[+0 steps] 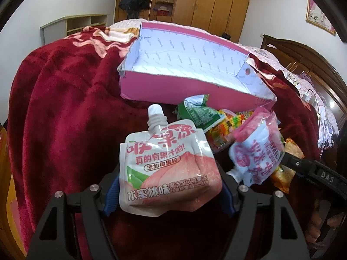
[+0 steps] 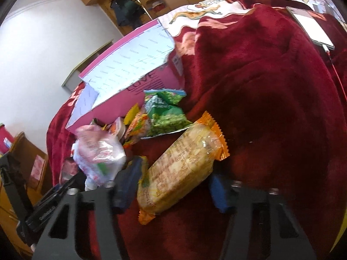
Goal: Organize snacks
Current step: 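Reach the right gripper to the orange-wrapped bread cake and grasp it, then carry the juice pouch in the left gripper while the right carries the bread cake over the pink box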
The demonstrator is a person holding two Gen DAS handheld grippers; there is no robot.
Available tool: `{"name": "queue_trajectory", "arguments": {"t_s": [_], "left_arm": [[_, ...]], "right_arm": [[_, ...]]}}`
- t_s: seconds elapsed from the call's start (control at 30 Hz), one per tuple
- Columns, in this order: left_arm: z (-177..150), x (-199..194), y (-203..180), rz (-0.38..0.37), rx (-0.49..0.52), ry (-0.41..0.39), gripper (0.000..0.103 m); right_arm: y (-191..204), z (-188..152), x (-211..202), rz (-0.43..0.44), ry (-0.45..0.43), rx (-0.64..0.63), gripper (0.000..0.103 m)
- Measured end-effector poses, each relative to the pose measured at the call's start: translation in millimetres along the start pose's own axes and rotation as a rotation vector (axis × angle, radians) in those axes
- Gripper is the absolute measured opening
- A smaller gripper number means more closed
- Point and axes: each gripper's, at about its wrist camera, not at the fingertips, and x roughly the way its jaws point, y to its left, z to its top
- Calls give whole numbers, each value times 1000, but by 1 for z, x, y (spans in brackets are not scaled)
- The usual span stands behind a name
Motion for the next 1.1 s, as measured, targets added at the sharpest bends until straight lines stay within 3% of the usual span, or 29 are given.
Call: {"name": "queue_trajectory", "arguments": {"t_s": [0.2, 0.47, 1.1], "left_arm": [[1, -10, -3, 5, 21, -34, 77], [7, -29, -10, -1, 63, -89, 77], [40, -44, -27, -8, 131, -163, 77]], "right_arm": [[7, -2, -14, 28, -41, -41, 31], [29, -3, -36, 3, -119, -173, 24], [66, 24, -59, 9, -212, -344, 24]]}}
